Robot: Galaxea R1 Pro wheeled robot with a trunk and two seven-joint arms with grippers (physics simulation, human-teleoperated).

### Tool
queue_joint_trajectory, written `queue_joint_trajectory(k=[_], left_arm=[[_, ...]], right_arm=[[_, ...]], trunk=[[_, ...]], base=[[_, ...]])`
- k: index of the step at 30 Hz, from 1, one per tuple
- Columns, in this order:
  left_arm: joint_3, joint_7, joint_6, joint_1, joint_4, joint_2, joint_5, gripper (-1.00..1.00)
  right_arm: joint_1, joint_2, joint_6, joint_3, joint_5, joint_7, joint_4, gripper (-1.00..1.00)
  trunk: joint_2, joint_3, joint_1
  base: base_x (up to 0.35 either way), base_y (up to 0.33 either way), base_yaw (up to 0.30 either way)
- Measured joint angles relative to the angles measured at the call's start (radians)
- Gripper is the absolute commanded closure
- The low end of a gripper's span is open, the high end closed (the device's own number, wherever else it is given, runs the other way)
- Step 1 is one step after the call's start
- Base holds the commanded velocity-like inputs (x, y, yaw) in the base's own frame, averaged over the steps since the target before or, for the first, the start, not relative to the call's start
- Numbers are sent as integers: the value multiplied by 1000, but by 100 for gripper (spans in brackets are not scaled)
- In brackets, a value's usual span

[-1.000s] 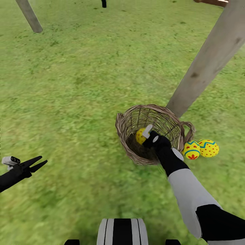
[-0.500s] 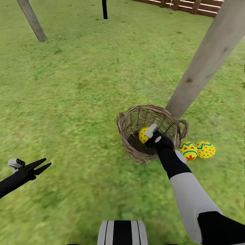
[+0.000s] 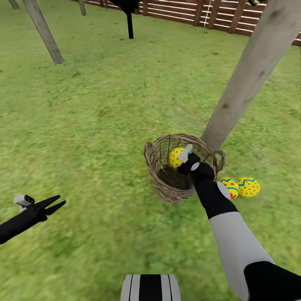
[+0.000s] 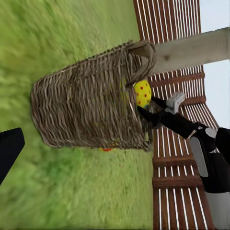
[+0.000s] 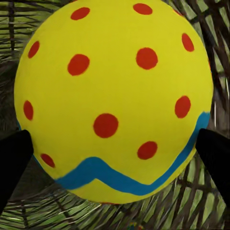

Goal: Take the three Easter eggs out of the wicker basket on the lawn in the garden, then place them on the lawn next to a single tree (choose any tree) so that all three eggs are next to the same tree and none are left in the basket.

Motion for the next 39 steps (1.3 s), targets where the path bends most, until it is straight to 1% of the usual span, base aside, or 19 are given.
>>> queue_joint_trajectory(k=[3,8,10,12,14,18,22,26,29,30,31,32,33,34,35,36,37,38,39], left_arm=[[-3,0,0,0,0,0,0,-100],[-3,0,0,0,0,0,0,-100],[-3,0,0,0,0,-2,0,-100],[-3,0,0,0,0,-3,0,-100],[-3,0,0,0,0,-3,0,-100],[-4,0,0,0,0,-3,-1,-100],[-4,0,0,0,0,-3,-1,-100],[-3,0,0,0,1,-3,-1,-100],[-3,0,0,0,1,-3,0,-100],[-3,0,0,0,1,-3,0,-100],[-3,1,0,0,1,-3,0,-100],[-3,1,0,0,6,-3,0,-100],[-4,0,0,-1,21,-3,-1,-100],[-4,0,0,-1,27,-3,-1,-100],[-4,0,0,-2,31,-3,-1,-100],[-4,1,0,-2,33,-3,-1,-100],[-4,1,0,-3,33,-3,-1,-100],[-3,1,0,-3,34,-3,-1,-100],[-3,1,-1,-3,33,-3,0,-100]], right_arm=[[0,-6,3,-1,0,2,-34,100],[1,-9,6,-1,0,0,-113,100],[2,-9,7,-2,-2,2,-126,100],[3,-9,7,-2,0,1,-162,100],[7,-8,9,-3,-2,16,-210,100],[26,-8,52,-12,-4,37,-297,100],[28,2,56,-20,-5,38,-306,100],[29,3,57,-21,-4,38,-306,100],[54,3,59,-22,-5,38,-313,100],[69,3,77,-36,-15,38,-323,100],[76,3,106,-71,-51,38,-331,100],[79,0,140,-121,-117,37,-339,100],[80,-6,171,-222,-247,37,-344,100],[80,-9,182,-283,-325,37,-345,100],[80,-15,218,-354,-432,38,-357,100],[80,-48,276,-399,-516,64,-365,100],[80,-95,299,-419,-545,120,-367,100],[80,-134,323,-450,-555,187,-367,100],[80,-169,351,-507,-556,255,-368,100]], trunk=[[1,12,-1],[2,31,-4],[2,39,-4],[3,46,-5],[3,54,-6],[4,70,-7],[5,85,-9],[6,101,-11],[7,112,-12],[7,116,-13],[7,120,-13],[8,124,-14],[8,128,-14],[8,131,-15],[8,135,-15],[8,139,-16],[9,143,-17],[9,147,-17],[9,151,-18]], base=[[-169,0,0],[-10,0,0],[-71,0,0],[-266,0,0],[-325,0,0],[-338,0,0],[-340,0,0],[-340,0,0],[-340,0,0],[-340,0,0],[-340,0,0],[-340,0,0],[-340,0,0],[-340,0,0],[-201,0,0],[-66,0,0],[-27,0,0],[-11,0,0],[-5,0,0]])
